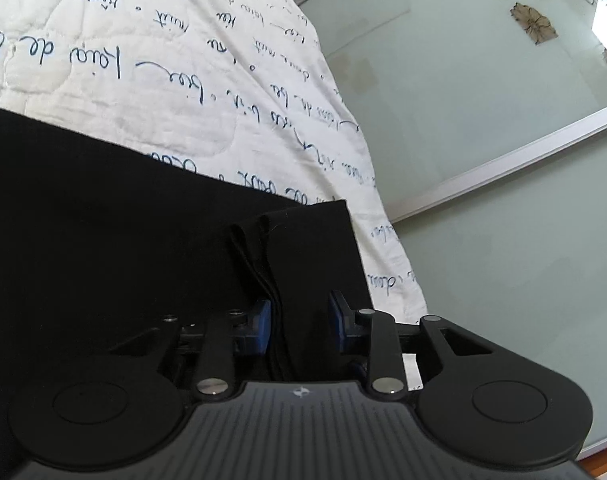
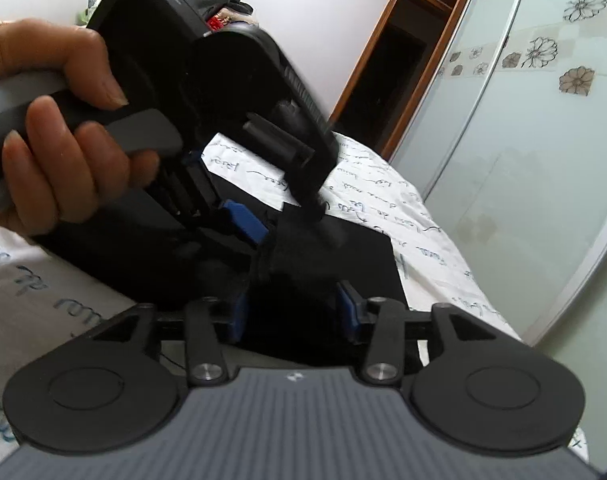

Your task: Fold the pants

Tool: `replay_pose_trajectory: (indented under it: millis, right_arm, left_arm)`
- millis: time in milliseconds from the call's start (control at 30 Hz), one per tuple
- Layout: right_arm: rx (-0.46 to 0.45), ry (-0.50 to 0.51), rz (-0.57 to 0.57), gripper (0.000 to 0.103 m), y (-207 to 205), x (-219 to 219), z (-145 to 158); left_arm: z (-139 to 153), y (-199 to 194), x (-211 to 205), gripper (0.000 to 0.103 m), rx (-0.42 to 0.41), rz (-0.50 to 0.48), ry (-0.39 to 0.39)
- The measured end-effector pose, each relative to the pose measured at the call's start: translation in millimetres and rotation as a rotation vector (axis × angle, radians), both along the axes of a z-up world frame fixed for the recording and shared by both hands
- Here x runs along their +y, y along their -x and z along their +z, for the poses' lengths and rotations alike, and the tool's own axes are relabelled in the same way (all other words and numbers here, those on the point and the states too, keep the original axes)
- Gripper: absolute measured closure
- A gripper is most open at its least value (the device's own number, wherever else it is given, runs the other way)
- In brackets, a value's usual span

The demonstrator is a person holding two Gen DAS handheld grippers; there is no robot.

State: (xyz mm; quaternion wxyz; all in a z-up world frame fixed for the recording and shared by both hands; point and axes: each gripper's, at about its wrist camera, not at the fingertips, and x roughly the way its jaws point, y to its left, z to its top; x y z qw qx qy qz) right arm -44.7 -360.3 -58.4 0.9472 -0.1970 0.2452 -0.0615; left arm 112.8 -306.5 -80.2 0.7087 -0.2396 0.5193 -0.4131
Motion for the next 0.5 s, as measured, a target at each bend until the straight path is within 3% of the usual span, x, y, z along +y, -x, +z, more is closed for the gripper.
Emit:
replay_pose_trajectory:
  millis: [67,133,233,333,400,500]
  right_arm:
    - [0.005,-0.013,0.006,0.069,0.5,-1.6,-1.5]
    - [0.012,-0.031,0.008,0.081,0.8,-2.5,-2.0]
    - [0.015,-0.020,0.011,0.085,1.3,-1.0,-3.2]
    - [0.024,0.006,0.016,0.084,3.1,2.2,-3.8]
    - [0.040,0.049,0.026,0.066,6.0,6.4,-4.1]
    - [0.035,0.134,0.028,0.065,11.7,13.0,-7.0]
  left_arm:
    - [1.9,2.9,-2.6,0.079,-0.039,-0.004,-0.021]
    - [4.5,6.6,-4.8,0.079,-0.080,-0.014,-0.035]
    - [6.3,8.2,-6.2,0.079,-0.102,-0.015,-0.029]
    - [5.9,5.9,-6.3,0.079,-0.102,-0.002,-0.022]
    - [7.7,5.0,-5.5,0.079,-0.104,0.000,-0.011]
    - [15.9,4.9,-5.2,0.079,-0.119,-0.003,0.033]
